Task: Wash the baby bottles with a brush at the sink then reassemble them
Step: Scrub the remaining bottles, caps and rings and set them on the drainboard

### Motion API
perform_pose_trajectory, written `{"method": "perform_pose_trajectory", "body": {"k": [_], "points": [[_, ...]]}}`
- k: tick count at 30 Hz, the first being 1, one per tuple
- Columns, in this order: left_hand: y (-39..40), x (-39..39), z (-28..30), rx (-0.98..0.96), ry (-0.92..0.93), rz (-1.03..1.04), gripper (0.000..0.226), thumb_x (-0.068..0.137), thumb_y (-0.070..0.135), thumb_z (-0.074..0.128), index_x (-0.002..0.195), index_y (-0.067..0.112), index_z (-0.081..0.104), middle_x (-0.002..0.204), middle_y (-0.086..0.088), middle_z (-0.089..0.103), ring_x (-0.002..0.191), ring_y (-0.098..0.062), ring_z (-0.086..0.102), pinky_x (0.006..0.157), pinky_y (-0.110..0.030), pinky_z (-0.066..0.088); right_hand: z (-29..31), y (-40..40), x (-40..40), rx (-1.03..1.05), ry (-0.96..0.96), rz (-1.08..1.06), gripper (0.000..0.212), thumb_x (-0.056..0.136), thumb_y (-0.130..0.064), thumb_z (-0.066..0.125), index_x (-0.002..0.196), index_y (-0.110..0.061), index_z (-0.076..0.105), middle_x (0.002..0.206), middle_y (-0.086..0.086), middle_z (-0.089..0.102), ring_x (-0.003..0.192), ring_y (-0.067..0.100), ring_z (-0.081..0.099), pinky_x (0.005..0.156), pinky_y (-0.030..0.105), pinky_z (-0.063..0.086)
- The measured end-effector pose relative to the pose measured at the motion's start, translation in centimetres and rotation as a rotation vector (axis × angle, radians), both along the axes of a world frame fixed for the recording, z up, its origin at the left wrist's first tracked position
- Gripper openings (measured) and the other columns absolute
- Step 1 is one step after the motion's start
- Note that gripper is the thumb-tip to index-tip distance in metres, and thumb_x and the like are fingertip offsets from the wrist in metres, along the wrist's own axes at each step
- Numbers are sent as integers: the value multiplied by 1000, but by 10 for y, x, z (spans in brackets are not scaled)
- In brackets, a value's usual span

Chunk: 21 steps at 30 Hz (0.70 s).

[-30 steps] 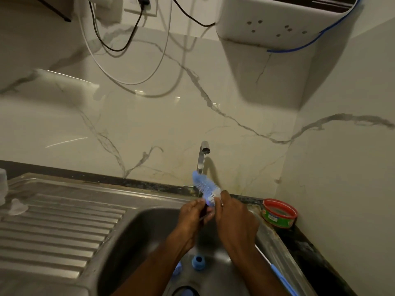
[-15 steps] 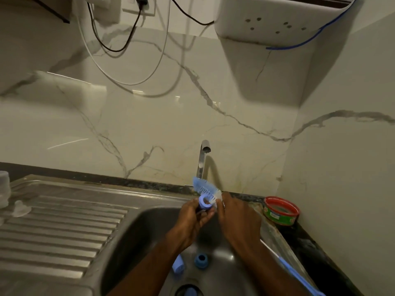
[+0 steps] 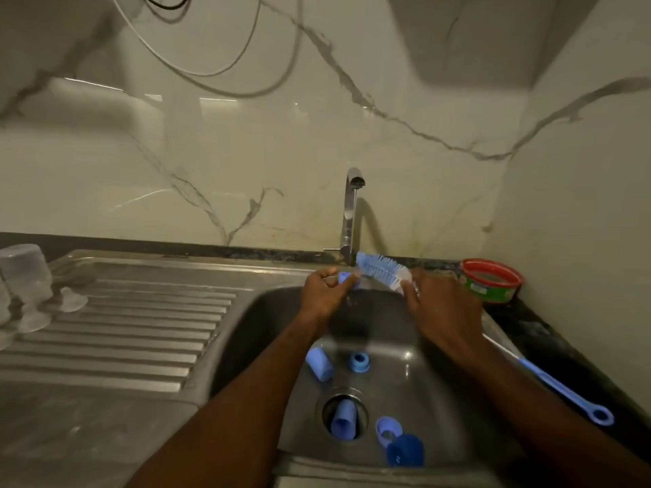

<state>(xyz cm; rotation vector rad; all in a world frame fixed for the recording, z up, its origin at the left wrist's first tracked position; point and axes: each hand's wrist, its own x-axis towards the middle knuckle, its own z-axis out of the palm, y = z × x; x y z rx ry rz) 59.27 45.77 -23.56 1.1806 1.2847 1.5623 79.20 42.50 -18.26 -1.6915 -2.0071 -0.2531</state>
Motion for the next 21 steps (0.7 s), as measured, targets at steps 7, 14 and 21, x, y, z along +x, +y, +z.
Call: {"method": "perform_pose_trajectory", "body": {"k": [7, 14, 21], "points": [[-1, -1, 2, 148, 74, 86, 20, 92, 38, 73, 105, 23, 77, 95, 2, 78, 87, -12, 73, 74, -27, 59, -1, -8, -6, 103, 1, 43, 31, 96, -53, 53, 113, -31, 68, 97, -1, 74, 86, 22, 69, 76, 40, 57], [-5, -2, -1, 87, -32, -107, 40, 100, 44, 55, 126, 16, 66, 106, -14, 71, 84, -19, 69, 70, -27, 58, 3, -10, -3, 101, -5, 122, 35, 98, -50, 56, 123, -28, 67, 107, 3, 74, 92, 23, 69, 80, 42, 57], [1, -6, 0, 124, 53, -3, 38, 104, 38, 51, 131, 16, 64, 117, -7, 68, 106, -21, 68, 84, -31, 60, 5, -4, -1, 39, -146, 185, 38, 97, -56, 53, 124, -33, 67, 108, -2, 73, 95, 20, 66, 80, 34, 50]]}}
